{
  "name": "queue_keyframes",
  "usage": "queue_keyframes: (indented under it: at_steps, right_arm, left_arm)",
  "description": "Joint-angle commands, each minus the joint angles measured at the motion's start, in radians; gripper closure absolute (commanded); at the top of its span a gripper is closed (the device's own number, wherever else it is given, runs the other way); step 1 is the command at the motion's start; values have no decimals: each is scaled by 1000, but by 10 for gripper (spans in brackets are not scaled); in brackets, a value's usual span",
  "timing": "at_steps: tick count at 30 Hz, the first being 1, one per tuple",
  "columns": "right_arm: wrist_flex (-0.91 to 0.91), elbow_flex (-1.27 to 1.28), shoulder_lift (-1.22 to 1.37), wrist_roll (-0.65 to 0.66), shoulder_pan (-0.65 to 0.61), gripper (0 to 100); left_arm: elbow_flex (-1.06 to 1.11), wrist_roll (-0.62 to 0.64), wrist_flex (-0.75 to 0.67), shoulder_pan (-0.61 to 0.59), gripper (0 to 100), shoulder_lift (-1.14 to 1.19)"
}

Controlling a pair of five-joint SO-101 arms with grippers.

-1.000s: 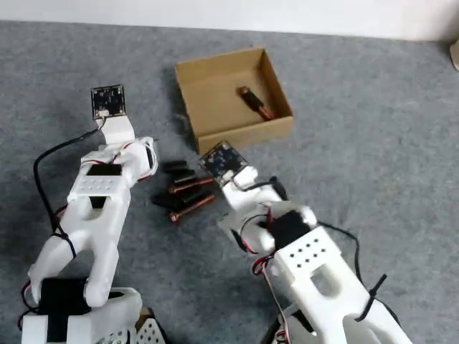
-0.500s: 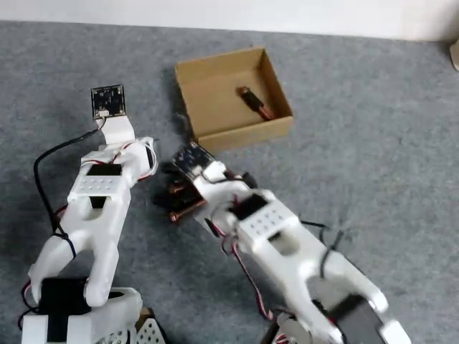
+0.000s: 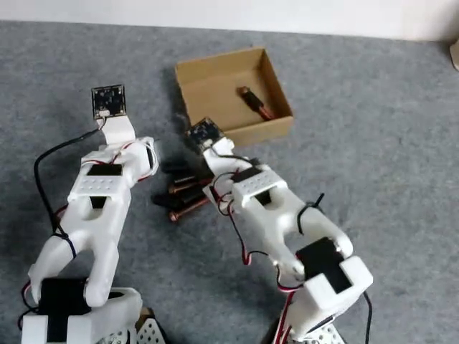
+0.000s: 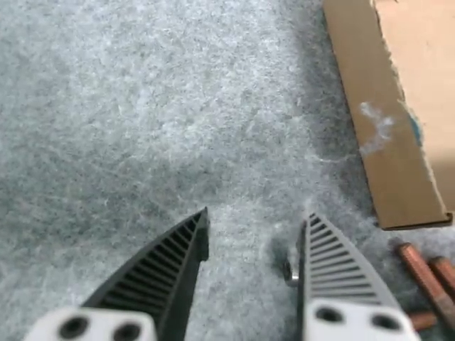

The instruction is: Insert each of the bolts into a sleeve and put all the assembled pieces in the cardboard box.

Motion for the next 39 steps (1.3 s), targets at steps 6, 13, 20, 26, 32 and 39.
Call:
queue_keyframes:
  at_steps: [6,13,20,26,32,39]
  right_arm:
    - [-19,-65,68,11,27,608]
    - [36,-65,76,8,27,949]
    - [38,-61,68,6,25,994]
    - [116,-67,64,6,21,994]
    - [153,-36,-124,11,-12,994]
    - [173,202,-512,123,-13,994]
  left_arm:
    - [-50,-11,9,27,800,-8]
    - [-48,-11,8,27,800,-8]
    - [-47,-11,6,27,800,-7]
    - [-48,-12,5,27,800,-7]
    - [-48,-11,5,22,800,-7]
    - [-48,-11,5,21,800,-7]
